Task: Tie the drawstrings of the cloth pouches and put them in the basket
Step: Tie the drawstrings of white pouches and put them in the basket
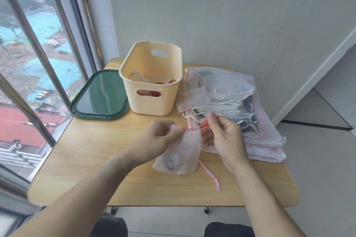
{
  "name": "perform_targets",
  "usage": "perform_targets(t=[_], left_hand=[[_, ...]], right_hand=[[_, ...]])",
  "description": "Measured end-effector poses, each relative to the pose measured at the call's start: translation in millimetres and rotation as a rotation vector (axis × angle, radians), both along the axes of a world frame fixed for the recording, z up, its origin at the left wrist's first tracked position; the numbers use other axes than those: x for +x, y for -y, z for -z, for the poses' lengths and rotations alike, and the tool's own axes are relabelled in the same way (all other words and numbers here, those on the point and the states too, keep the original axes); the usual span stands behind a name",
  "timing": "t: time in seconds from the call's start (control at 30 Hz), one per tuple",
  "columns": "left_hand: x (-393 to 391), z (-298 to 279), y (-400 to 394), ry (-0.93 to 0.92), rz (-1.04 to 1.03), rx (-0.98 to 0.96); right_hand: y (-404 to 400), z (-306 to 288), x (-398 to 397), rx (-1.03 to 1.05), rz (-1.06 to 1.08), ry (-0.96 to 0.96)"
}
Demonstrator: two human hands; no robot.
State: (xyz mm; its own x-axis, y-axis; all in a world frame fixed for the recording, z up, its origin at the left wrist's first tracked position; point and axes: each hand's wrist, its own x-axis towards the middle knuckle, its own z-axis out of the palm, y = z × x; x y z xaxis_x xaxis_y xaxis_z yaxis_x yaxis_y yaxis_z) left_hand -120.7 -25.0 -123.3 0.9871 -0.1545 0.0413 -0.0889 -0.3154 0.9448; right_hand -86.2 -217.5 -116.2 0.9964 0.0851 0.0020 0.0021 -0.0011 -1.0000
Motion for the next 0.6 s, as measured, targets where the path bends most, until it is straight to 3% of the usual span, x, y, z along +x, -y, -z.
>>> perform_targets(t=[0.1,0.23,0.4,0.6], left_hand=[[-2.6,0.0,-1.8,-0.032,0.056,-0.002],[-0.7,4.0,0.4,-0.084,-0.018,-0.211],[0.5,6.4,-5.3,-0.117,0.065,-0.073],[-0.3,4.2,-0.1,-0.197,0.144,-0.207]], right_hand=[[-3.5,1.1,-3.3,-0.006,-0.017,-0.009],[-7.1,-0.6,-6.8,0.034,-0.048,-0.060],[-3.8,-3.3,-4.9,0.102,-0.016,-0.092],[-6.4,-3.8,-7.6,0.133,-0.165,-0.151]])
